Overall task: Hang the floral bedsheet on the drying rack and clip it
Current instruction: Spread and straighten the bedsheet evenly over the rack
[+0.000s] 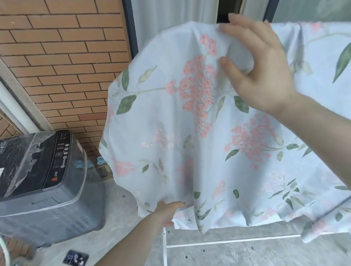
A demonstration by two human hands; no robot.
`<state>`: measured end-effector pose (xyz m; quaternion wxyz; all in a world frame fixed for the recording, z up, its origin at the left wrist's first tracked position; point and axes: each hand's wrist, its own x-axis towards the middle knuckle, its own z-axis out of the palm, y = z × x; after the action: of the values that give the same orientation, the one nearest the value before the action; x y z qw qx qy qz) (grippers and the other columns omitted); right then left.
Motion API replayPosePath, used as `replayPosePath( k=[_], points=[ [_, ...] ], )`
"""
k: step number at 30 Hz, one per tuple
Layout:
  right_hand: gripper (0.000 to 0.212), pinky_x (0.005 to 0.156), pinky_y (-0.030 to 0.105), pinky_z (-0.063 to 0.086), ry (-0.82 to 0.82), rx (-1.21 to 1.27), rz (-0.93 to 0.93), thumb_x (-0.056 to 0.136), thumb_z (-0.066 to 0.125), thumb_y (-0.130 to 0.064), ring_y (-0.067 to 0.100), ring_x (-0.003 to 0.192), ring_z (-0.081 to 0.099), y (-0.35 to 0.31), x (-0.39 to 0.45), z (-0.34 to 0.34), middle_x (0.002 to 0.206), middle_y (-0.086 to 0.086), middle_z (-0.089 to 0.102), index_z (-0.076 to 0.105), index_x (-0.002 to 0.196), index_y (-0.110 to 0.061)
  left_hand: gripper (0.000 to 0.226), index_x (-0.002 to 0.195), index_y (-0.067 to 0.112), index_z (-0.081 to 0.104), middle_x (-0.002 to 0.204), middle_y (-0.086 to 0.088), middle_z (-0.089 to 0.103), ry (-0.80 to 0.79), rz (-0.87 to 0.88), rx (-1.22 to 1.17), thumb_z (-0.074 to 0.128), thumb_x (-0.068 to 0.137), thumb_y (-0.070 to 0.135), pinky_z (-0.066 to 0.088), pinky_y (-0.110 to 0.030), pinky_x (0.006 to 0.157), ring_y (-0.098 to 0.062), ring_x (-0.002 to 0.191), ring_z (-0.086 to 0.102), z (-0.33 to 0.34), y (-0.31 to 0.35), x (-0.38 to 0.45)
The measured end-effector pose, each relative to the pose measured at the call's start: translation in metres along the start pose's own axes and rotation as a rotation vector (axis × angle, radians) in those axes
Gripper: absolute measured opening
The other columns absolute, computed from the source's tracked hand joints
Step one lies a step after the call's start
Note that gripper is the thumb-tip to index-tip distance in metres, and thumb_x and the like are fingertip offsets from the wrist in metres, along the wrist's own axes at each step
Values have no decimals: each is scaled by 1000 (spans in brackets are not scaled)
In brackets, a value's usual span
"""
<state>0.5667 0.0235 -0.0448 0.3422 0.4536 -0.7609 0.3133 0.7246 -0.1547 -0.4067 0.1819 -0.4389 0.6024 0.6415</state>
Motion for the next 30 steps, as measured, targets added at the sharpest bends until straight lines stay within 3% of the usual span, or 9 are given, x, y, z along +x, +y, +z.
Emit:
replayPosePath(
  k=[3,6,9,12,15,21,24,27,30],
  points=[
    [37,117,45,35,92,96,-49,97,64,-7,27,139,47,8,-35,-2,146,14,52,63,134,-4,98,132,12,51,130,-6,53,-11,-61,-97,90,50,48,54,-33,81,-23,115,56,16,-8,15],
    [32,108,47,43,38,223,55,92,66,-1,30,126,55,19,-102,6,132,15,57,67,124,-3,59,111,20,67,119,-4,56,-59,-87,-173,85,59,41,52,-34,86,-23,107,56,46,-13,17],
    [31,102,42,47,-214,338,226,91,66,-1,22,119,59,44,-190,22,123,0,62,68,120,-12,48,99,17,61,111,-4,52,-47,-139,-338,70,55,33,50,-34,81,-24,99,54,80,-26,22],
    [43,89,30,51,-553,388,551,93,70,-9,7,109,60,82,-285,43,117,-23,59,61,122,-39,52,112,14,58,129,-8,54,4,-162,-421,65,62,27,51,-38,84,-27,105,55,109,-52,38],
    [40,79,23,51,-832,352,805,93,70,-19,-1,98,62,132,-353,59,121,-21,60,54,118,-46,11,97,16,57,121,-7,54,43,-187,-447,58,87,11,49,-44,98,-26,103,52,144,-63,44],
    [30,88,31,49,-1067,379,1098,94,69,-22,12,93,66,165,-384,95,118,-8,65,53,117,-32,29,92,26,63,101,-3,57,90,-112,-539,72,65,24,40,-36,87,-22,98,49,175,-62,38],
    [43,94,47,55,-1091,443,1256,89,71,-37,20,95,68,173,-396,124,110,-7,67,57,127,-24,11,89,23,71,92,-5,60,221,-83,-558,80,83,23,40,-34,84,-23,94,51,181,-74,48],
    [49,78,40,53,-1099,500,1454,98,65,-32,28,94,62,166,-402,149,113,6,61,50,140,-14,9,87,23,74,87,1,64,294,-50,-521,72,96,25,44,-28,77,-20,86,56,183,-84,59],
    [56,84,42,56,-1139,488,1544,102,59,-37,33,103,61,152,-413,176,114,12,58,41,150,-14,11,93,26,72,85,5,64,274,-73,-589,77,86,31,41,-21,62,-10,73,54,177,-83,66]
  ],
)
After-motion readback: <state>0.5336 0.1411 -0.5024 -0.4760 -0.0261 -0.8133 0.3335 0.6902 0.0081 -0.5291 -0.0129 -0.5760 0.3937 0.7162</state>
